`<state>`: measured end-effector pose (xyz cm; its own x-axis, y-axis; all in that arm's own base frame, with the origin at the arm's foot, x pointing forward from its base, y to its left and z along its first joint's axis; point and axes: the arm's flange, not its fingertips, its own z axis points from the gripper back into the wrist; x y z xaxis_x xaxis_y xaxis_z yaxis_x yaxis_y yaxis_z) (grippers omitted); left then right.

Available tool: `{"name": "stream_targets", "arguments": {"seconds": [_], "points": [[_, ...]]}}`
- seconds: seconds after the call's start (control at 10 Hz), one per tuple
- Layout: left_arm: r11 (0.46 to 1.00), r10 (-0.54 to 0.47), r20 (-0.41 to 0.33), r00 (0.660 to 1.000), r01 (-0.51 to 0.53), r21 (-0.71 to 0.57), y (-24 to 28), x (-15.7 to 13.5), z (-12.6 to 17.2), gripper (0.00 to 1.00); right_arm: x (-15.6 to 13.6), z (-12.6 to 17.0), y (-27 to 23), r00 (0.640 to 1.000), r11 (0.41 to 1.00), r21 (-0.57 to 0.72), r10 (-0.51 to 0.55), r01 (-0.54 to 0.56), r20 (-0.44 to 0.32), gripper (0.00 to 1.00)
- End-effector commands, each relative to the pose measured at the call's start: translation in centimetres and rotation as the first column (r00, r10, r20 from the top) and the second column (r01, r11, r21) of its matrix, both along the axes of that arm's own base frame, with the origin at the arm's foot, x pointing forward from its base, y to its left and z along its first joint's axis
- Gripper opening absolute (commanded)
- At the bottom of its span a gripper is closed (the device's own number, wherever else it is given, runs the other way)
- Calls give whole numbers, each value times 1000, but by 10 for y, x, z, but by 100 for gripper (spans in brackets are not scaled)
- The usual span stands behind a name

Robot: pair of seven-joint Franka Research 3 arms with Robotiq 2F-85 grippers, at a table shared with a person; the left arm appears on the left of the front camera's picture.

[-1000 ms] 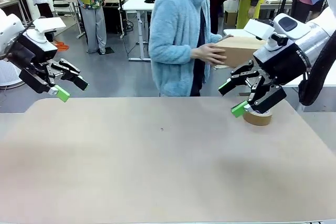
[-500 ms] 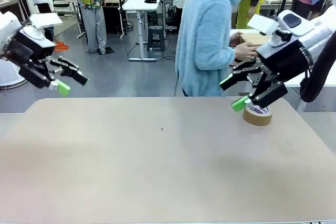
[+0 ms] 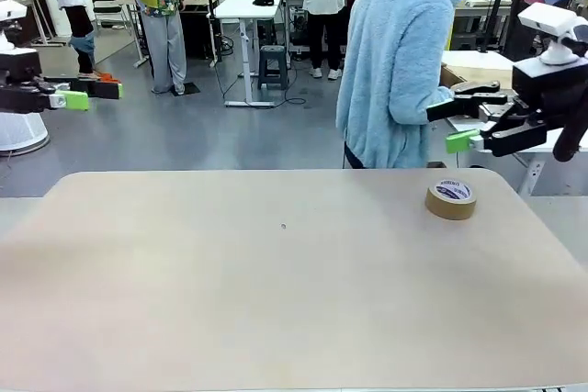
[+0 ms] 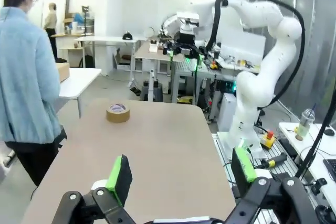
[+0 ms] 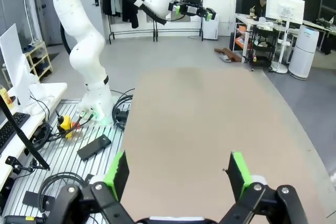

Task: Wrap the clocks to prevent damage.
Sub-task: After the human seals the box with tape, release both hands from the side flaps of the Package Box.

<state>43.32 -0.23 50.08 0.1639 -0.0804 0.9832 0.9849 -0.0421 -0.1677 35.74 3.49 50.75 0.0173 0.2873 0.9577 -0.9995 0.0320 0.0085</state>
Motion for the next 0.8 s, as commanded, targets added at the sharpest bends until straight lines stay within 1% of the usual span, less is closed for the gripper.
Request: {"name": "stream_targets", "arguments": {"seconds": [0.0,0.2,0.3,0.4,0.5,0.7], "points": [[998,45,-10,999,-46,-35,17,-3,-12,100,4,-10,-14,1000,999,34,-13,13,-2,100],[994,86,-29,996,-88,-62,40,-6,-21,100,4,-15,-28,999,997,50,-52,53,-6,100],[990,109,-48,993,-113,-80,46,-7,-24,100,9,-15,-31,991,989,66,-130,131,-22,100],[990,118,-72,990,-122,-64,46,-5,-25,100,4,-14,-28,999,999,21,-39,39,-22,100],[995,93,-51,994,-95,-31,44,-5,-25,100,4,-14,-28,999,999,21,-39,39,-22,100],[995,93,-51,994,-95,-31,44,-5,-25,100,4,-14,-28,999,999,21,-39,39,-22,100]]}}
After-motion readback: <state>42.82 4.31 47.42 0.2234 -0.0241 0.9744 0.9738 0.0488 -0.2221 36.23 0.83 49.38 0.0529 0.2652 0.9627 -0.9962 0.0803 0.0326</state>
